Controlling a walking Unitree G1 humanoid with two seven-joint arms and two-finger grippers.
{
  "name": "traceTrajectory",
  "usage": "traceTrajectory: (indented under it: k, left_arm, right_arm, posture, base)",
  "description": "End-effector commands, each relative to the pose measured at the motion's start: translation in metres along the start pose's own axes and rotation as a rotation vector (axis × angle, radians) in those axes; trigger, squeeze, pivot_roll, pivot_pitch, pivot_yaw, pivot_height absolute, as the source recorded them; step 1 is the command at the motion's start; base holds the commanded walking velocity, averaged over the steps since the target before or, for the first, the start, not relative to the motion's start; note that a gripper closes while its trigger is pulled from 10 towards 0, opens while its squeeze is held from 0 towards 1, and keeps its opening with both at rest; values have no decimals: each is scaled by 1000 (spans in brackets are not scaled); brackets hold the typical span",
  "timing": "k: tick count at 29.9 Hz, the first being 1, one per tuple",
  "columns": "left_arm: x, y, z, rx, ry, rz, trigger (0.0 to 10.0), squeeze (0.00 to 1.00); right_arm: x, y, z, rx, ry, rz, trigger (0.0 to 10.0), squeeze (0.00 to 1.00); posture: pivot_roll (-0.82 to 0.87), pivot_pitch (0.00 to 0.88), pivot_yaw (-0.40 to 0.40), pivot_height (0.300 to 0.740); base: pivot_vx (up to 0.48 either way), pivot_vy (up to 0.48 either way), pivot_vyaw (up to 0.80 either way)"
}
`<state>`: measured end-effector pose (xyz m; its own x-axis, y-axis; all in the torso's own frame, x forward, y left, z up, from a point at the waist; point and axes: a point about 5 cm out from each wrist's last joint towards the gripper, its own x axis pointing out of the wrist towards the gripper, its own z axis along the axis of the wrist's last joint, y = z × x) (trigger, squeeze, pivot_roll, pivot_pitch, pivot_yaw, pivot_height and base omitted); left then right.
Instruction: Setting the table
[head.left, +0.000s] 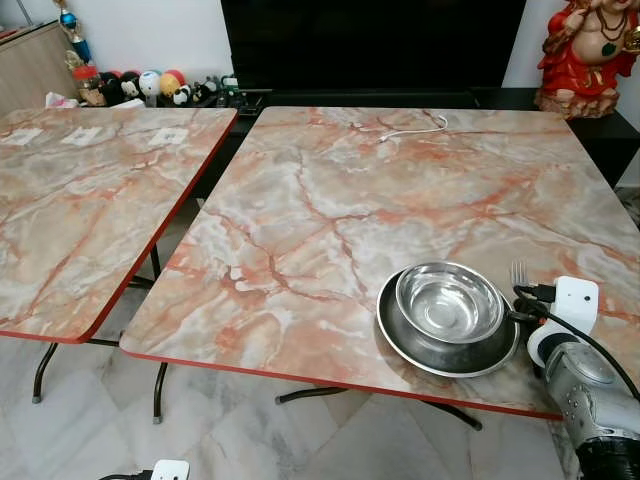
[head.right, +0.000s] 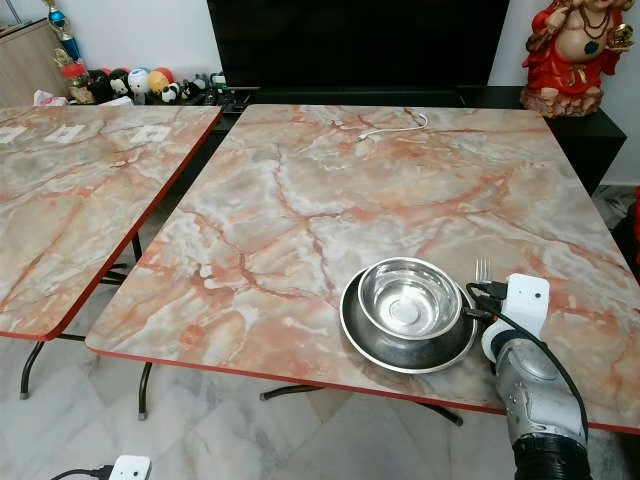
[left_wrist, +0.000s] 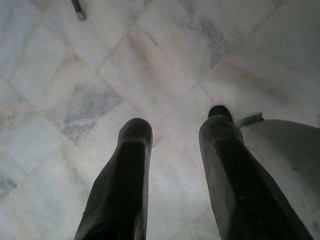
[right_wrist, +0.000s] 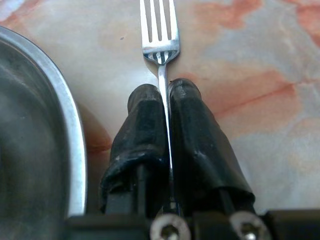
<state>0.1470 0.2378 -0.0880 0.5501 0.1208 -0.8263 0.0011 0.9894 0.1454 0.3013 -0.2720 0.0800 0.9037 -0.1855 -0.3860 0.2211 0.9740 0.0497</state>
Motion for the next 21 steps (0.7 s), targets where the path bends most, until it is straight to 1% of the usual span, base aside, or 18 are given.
traceTrajectory:
  k: [1, 6, 7, 8, 12, 15, 16, 17, 21]
  left_arm:
    - [-2, 7, -8, -2, 28, 16, 10000, 0]
    - [-2, 7, -7, 2, 32, 19, 10000, 0]
    - [-2, 7, -7, 3, 32, 19, 10000, 0]
    - [-2, 6, -6, 4, 32, 18, 10000, 0]
    - [-1, 5, -4, 5, 31, 18, 10000, 0]
    - [0, 4, -1, 4, 29, 17, 10000, 0]
    - [0, 4, -1, 4, 28, 17, 10000, 0]
    - [0, 4, -1, 5, 29, 17, 10000, 0]
    - [0, 5, 0, 5, 29, 17, 10000, 0]
  right_arm:
    - [2, 2, 2, -6, -6, -1, 10000, 655]
    - [2, 3, 2, -7, -6, -1, 10000, 651]
    - [3, 3, 2, -8, -6, 0, 10000, 733]
    - [3, 2, 2, -9, -5, -2, 10000, 773]
    - [3, 2, 3, -12, -5, -7, 10000, 765]
    - [2, -1, 3, -21, -5, -19, 10000, 690]
    - [2, -2, 3, -30, -9, -28, 10000, 447]
    - [2, -3, 6, -26, -29, -39, 10000, 0]
    - [2, -3, 10, 31, -63, -35, 10000, 0]
  posture:
    - [-122, 0, 69, 740]
    - [-122, 0, 69, 740]
    - [-121, 0, 68, 740]
    - [-121, 0, 68, 740]
    - [-122, 0, 68, 740]
    - [-123, 0, 68, 740]
    - [-122, 0, 69, 740]
    - [-123, 0, 70, 740]
    - [-124, 0, 70, 740]
  base:
    - [0, 0, 0]
    - [0, 0, 0]
    - [0, 0, 0]
    - [0, 0, 0]
    - [0, 0, 0]
    - [0, 0, 0]
    - [0, 0, 0]
    - [0, 0, 0]
    - [0, 0, 0]
